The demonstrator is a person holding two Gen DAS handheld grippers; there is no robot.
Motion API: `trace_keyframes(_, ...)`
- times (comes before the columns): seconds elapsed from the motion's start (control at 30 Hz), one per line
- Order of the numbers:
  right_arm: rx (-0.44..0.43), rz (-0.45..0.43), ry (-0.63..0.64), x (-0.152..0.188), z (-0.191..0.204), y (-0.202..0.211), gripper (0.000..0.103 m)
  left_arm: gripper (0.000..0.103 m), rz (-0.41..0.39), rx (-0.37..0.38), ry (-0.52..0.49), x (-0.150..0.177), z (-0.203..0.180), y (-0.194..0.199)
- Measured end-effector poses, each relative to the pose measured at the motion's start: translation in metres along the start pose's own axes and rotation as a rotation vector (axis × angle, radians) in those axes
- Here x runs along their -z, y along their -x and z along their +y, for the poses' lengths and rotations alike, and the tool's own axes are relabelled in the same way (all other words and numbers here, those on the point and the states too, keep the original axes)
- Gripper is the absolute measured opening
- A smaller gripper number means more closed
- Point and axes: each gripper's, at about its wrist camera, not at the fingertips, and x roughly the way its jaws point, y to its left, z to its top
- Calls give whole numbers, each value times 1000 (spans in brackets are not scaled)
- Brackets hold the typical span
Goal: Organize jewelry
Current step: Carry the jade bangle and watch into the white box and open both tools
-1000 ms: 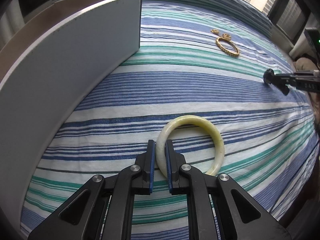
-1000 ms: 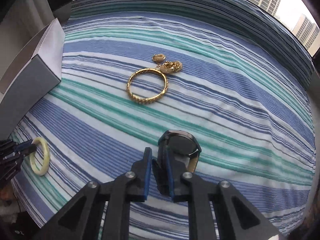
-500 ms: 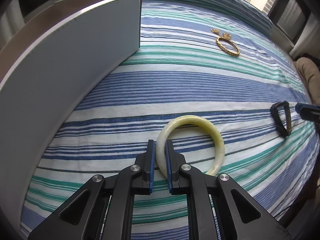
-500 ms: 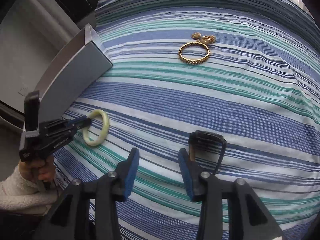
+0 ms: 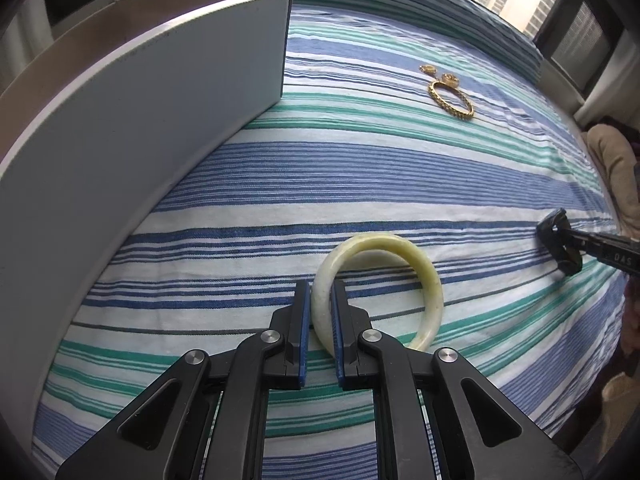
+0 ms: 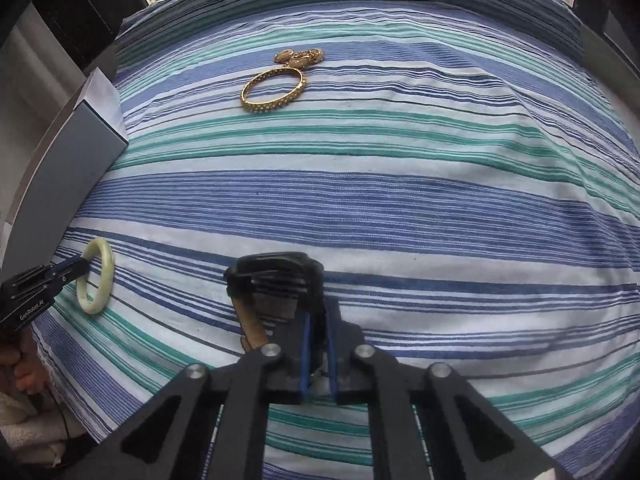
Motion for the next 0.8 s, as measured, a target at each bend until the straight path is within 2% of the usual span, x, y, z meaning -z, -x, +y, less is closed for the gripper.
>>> trace_keyframes(0.13, -46, -73, -1, 6, 8, 30, 6, 8, -42, 26, 12, 4, 5, 28)
trace_keyframes(0.3, -122, -118, 11, 4, 27, 58, 6, 8, -71, 60, 38, 8, 14, 61)
trace_keyframes(0.5, -228, -149, 98, -14, 82, 73, 6, 8, -147, 79, 128, 11, 56, 125)
trace_keyframes(0.67, -342, -167, 192, -48, 153, 72, 6, 8, -226, 8, 272, 8, 128, 181)
trace_keyframes(0.8, -426, -186, 276, -82, 222, 71, 6, 8, -275, -143, 377, 9, 195, 210)
